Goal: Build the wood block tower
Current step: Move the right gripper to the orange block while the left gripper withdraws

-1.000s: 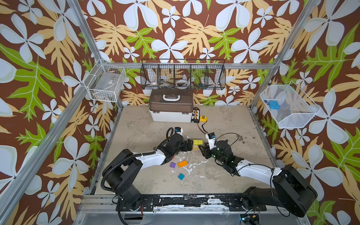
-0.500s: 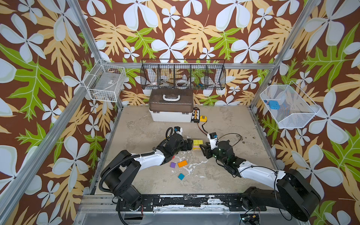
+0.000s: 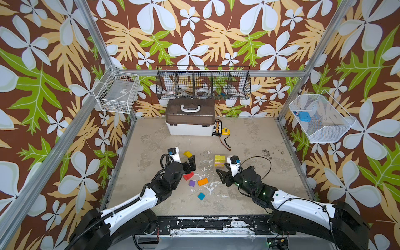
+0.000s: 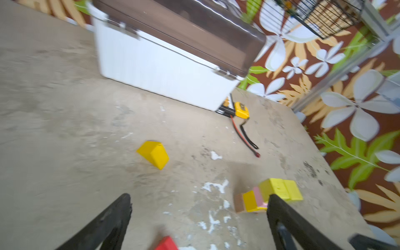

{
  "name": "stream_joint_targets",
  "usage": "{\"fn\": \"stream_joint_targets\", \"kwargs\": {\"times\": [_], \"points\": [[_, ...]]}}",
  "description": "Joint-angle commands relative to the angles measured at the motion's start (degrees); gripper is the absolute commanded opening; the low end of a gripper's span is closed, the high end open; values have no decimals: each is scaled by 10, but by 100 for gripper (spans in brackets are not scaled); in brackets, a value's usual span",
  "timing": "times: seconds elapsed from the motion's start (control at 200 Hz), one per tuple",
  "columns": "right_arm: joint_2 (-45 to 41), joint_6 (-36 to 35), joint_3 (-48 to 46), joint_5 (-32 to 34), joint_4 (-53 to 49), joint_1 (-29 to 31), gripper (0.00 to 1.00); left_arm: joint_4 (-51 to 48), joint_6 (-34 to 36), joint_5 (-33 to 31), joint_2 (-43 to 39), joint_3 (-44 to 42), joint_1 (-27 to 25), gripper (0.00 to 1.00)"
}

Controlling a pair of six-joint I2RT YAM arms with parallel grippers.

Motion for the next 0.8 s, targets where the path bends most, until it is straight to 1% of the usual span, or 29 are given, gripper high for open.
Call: {"fn": "stream_joint_targets", "kwargs": {"times": [0.0,0.105,0.145,0.185,0.24,0.295,0.34,0.385,0.425,0.465,0.505,0.54,0.575,0.605,0.646,0.701,0.796], "points": [[18,41,13,81,-26,46,68,-48,9,-139,-63,-38,5,100],[63,110,27,119,-46,88,72,-51,23,-222,-139,-96,9,100],[86,126,34,129,-49,103,73,-64,24,-220,-167,-99,11,100],[112,135,47,140,-59,119,75,-58,40,-217,-194,-107,11,100],[152,147,74,160,-92,133,78,-51,37,-239,-225,-122,11,100],[190,158,105,169,-126,136,80,-54,39,-240,-250,-132,12,100],[218,164,126,169,-149,136,82,-78,34,-234,-264,-128,12,100],[238,164,141,164,-158,136,85,-134,9,-229,-276,-112,12,100],[251,164,152,161,-163,136,88,-176,-4,-229,-283,-95,12,100],[264,164,164,159,-168,136,92,-209,-26,-245,-288,-84,12,100],[278,163,175,159,-169,136,95,-211,-37,-260,-291,-86,12,100],[293,160,186,155,-171,135,96,-191,-40,-274,-291,-103,12,100],[310,160,201,152,-175,136,96,-159,-37,-278,-289,-121,12,100],[325,159,213,149,-180,135,96,-145,-21,-265,-285,-124,12,100],[345,159,231,146,-187,135,95,-148,-16,-262,-277,-117,12,100],[369,158,249,141,-194,135,95,-160,-32,-275,-266,-113,12,100],[404,156,274,141,-208,135,93,-147,-23,-260,-257,-114,12,100]]}}
